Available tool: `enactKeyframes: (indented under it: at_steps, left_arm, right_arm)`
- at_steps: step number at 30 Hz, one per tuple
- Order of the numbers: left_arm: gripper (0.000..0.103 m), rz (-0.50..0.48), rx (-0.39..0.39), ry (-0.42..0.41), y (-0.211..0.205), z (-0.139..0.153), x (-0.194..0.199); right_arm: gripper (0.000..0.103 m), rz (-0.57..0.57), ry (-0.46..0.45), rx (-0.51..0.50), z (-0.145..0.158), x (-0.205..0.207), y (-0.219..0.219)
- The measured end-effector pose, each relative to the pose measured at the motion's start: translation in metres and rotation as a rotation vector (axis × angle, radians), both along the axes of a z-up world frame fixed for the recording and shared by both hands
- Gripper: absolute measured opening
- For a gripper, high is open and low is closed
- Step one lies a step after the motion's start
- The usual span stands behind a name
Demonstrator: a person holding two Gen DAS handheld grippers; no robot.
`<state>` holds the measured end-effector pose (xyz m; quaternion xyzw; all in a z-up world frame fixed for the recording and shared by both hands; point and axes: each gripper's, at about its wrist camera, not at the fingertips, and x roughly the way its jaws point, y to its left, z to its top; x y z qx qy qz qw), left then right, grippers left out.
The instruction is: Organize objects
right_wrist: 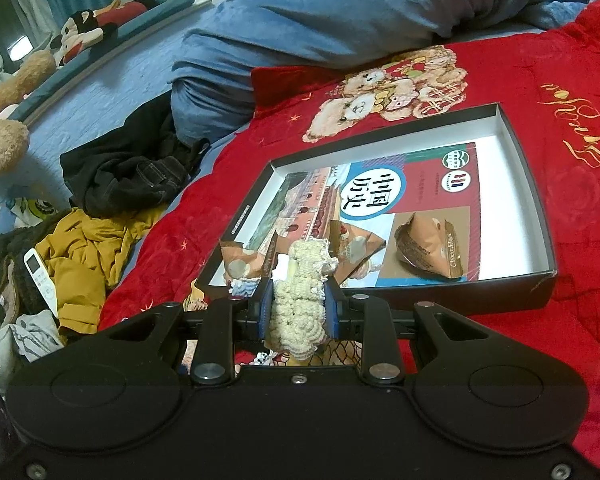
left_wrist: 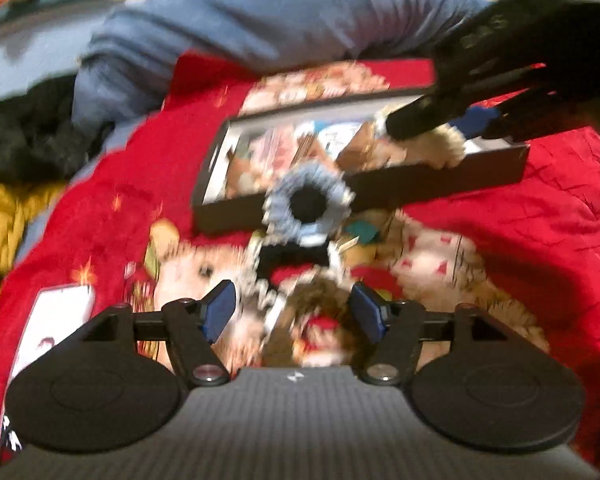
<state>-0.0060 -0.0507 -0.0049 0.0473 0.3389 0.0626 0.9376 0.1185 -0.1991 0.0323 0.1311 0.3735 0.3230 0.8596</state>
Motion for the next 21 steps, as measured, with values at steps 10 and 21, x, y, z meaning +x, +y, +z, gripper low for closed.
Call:
enactKeyframes:
  at_steps: [10,21]
  left_arm:
    - [0.032,-0.043,-0.021,0.049,-0.005,-0.005,-0.009]
    - [0.015,-0.103,0.003,0.049,-0.015,-0.005,-0.013]
  right_arm:
    - [0.026,0.004,0.013,-0.010,-0.003,0.002,0.003]
    - [0.026,0.000,0.020,-0.013,-0.005,0.003,0.005]
